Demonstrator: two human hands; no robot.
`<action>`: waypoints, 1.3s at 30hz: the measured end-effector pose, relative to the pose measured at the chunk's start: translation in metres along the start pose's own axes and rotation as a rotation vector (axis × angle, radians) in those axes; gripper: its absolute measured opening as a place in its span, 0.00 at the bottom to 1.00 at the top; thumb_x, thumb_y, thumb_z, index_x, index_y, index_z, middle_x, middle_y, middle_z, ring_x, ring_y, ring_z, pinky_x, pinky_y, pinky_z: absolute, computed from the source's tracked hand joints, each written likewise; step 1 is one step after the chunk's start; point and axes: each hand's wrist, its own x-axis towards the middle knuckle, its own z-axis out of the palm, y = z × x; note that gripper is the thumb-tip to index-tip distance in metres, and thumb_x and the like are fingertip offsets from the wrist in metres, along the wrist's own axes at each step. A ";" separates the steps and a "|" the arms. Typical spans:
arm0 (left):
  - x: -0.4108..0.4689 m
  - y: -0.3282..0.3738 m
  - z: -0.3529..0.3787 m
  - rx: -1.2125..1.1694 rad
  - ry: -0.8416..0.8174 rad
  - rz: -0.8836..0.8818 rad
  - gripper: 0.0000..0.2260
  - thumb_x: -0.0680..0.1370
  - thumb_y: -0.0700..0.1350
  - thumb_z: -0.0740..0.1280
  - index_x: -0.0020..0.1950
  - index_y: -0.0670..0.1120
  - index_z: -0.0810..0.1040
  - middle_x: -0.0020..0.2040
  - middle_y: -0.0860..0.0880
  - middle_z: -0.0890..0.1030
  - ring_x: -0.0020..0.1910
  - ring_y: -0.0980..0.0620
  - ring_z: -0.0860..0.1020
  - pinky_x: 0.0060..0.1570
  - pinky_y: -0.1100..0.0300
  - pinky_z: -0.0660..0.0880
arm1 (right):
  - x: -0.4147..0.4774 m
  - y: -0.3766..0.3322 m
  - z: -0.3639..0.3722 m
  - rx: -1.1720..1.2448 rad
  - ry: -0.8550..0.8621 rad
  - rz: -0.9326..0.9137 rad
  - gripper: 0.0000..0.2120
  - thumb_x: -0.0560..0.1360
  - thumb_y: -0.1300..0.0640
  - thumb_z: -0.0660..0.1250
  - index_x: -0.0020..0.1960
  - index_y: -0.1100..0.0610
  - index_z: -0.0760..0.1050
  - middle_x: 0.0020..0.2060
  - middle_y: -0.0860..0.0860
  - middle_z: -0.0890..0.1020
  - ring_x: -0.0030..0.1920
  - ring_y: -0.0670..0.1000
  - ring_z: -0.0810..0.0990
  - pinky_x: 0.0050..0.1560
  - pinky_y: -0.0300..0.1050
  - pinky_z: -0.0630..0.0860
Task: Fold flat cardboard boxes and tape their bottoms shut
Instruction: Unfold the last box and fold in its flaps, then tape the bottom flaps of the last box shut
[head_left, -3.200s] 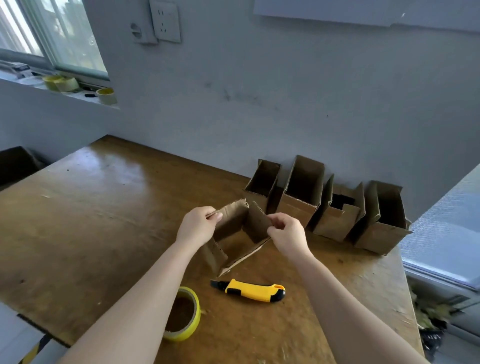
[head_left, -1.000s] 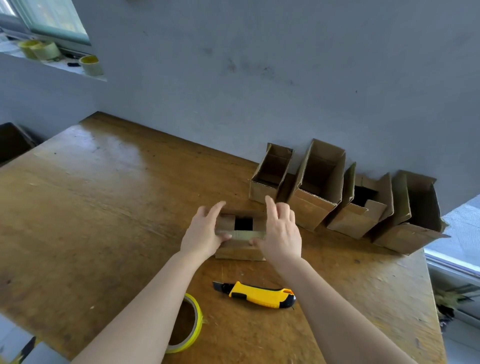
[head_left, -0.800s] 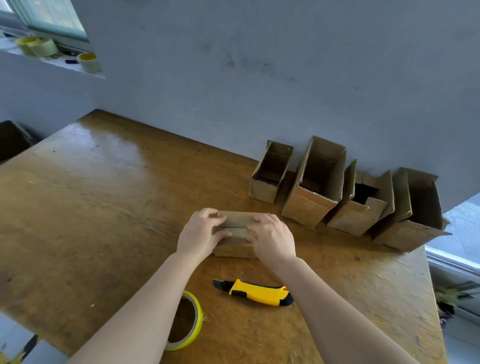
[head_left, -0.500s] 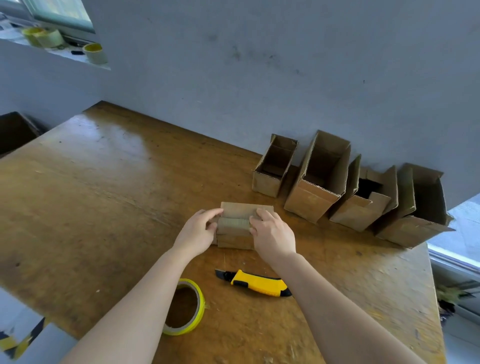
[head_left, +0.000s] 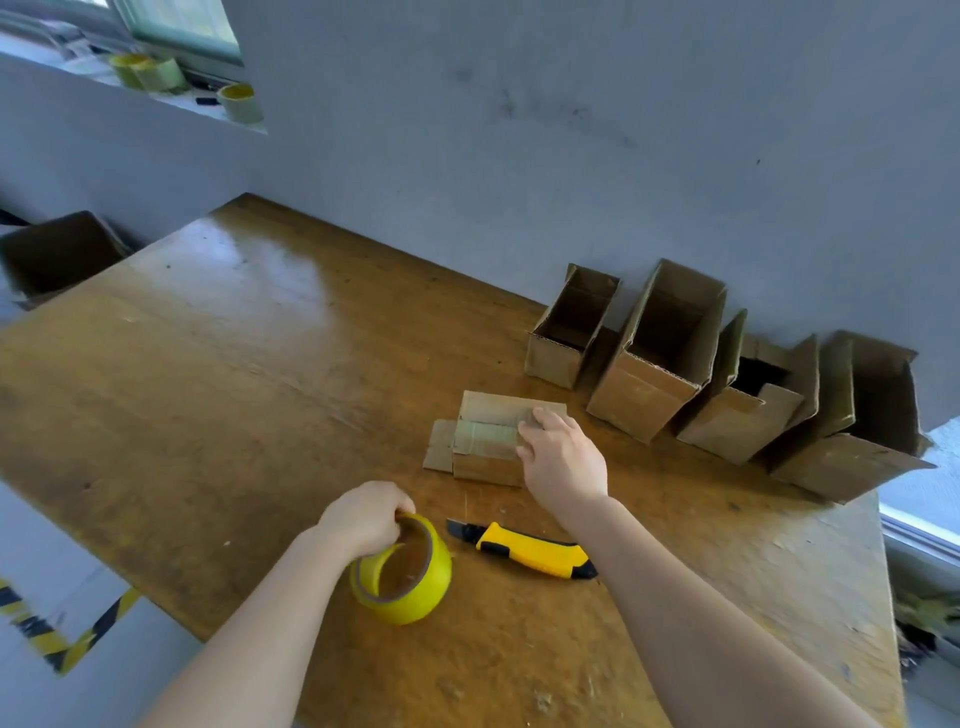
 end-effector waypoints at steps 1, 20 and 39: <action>0.000 0.003 -0.004 -0.166 0.019 0.071 0.07 0.75 0.41 0.66 0.45 0.51 0.83 0.45 0.52 0.83 0.46 0.52 0.80 0.45 0.56 0.76 | 0.000 0.001 0.000 0.005 0.000 0.001 0.15 0.79 0.56 0.63 0.65 0.53 0.76 0.68 0.50 0.73 0.68 0.53 0.69 0.62 0.48 0.73; 0.061 0.089 -0.030 -0.991 0.499 -0.063 0.07 0.79 0.49 0.63 0.50 0.48 0.79 0.46 0.49 0.81 0.47 0.48 0.79 0.47 0.52 0.77 | 0.009 0.000 -0.023 1.150 -0.095 0.309 0.17 0.76 0.39 0.60 0.43 0.46 0.83 0.44 0.40 0.83 0.58 0.50 0.77 0.60 0.45 0.71; 0.051 0.084 -0.047 -1.496 0.194 -0.021 0.25 0.78 0.63 0.58 0.54 0.44 0.81 0.48 0.44 0.84 0.48 0.49 0.82 0.49 0.50 0.81 | 0.045 -0.011 -0.048 0.446 -0.100 0.102 0.12 0.77 0.42 0.61 0.46 0.49 0.77 0.35 0.45 0.79 0.36 0.46 0.80 0.35 0.40 0.79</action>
